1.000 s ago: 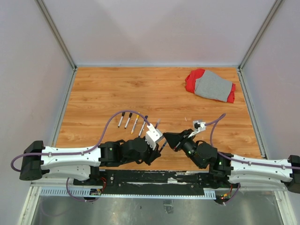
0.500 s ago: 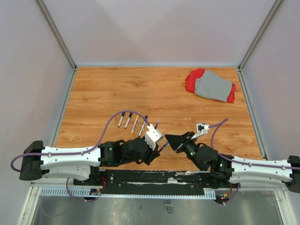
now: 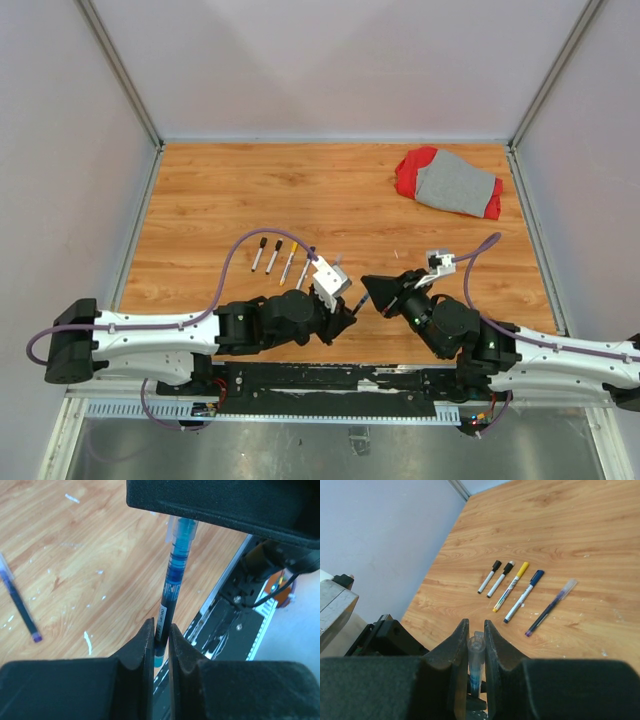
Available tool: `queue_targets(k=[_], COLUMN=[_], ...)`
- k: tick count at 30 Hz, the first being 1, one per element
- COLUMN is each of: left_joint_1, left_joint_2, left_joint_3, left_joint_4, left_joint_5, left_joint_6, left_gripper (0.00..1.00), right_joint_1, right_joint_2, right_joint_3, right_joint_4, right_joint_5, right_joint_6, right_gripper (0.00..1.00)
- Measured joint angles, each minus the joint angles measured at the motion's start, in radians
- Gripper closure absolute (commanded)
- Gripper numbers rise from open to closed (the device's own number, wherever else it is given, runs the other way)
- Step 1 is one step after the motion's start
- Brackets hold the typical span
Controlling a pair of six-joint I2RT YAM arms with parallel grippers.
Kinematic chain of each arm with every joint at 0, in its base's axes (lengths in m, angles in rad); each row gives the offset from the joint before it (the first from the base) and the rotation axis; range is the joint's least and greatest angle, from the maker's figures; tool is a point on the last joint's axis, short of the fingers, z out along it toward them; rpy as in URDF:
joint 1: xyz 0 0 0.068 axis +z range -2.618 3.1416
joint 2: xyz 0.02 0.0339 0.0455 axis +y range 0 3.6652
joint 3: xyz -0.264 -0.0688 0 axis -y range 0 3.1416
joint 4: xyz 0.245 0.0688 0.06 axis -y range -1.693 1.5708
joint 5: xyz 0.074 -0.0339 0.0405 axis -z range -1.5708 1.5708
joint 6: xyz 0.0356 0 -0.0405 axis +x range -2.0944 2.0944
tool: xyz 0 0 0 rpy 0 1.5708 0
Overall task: Insert the pens into the pen caps
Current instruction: Press the pen cap onto the pen.
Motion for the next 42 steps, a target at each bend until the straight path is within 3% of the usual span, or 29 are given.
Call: queue_targets(k=[6, 21, 31, 36, 42], left_joint_1=[0.003, 0.025, 0.025, 0.025, 0.025], left_joint_2=[0.025, 0.041, 0.056, 0.08, 0.088], left_joint_3=[0.003, 0.026, 0.025, 0.025, 0.026], left_joint_4=[0.117, 0.222, 0.222, 0.221, 0.217], left_joint_5=[-0.001, -0.043, -0.045, -0.042, -0.042], left_joint_6=[-0.021, -0.062, -0.074, -0.076, -0.085], left_gripper=[1.0, 0.99, 1.0, 0.99, 0.99], right_joint_1=[0.0, -0.001, -0.026, -0.196, -0.476], right_joint_2=[0.029, 0.069, 0.055, 0.105, 0.177], right_joint_3=[0.139, 0.333, 0.435, 0.545, 0.62], right_joint_4=[-0.138, -0.288, -0.417, -0.521, -0.595], right_joint_5=[0.018, 0.018, 0.04, -0.08, -0.389], right_joint_6=[-0.113, -0.335, -0.392, -0.389, -0.376], right_gripper=[0.85, 0.5, 0.4, 0.38, 0.35])
